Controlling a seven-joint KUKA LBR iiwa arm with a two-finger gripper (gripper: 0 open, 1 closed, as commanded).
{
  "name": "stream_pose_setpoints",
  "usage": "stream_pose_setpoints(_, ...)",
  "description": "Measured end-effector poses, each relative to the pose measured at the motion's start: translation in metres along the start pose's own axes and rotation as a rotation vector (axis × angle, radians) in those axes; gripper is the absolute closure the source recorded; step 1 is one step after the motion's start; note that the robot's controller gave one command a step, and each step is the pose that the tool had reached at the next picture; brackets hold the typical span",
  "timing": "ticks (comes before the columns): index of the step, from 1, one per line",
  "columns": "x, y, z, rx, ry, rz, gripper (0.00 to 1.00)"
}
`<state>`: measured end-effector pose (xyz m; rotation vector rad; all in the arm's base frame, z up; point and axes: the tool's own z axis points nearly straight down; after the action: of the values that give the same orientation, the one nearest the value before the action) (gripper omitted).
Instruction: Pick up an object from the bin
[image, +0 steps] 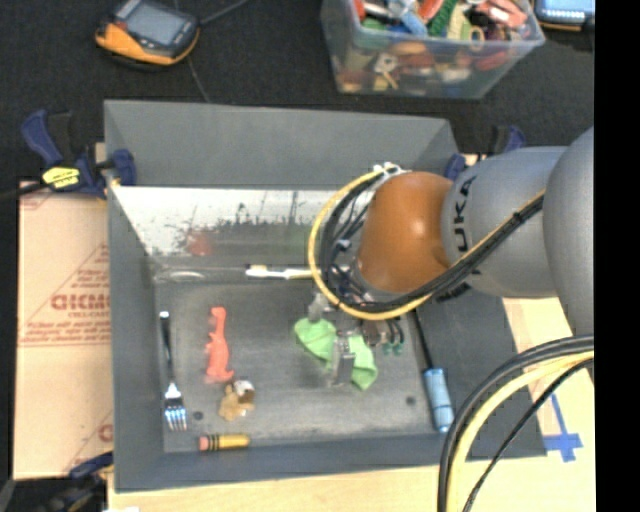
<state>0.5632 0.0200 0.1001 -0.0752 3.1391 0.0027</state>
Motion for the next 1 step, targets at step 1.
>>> stream_pose_setpoints(1, 0.0046, 0.0095, 0.0298, -0.004, -0.02, 0.062, 0.0)
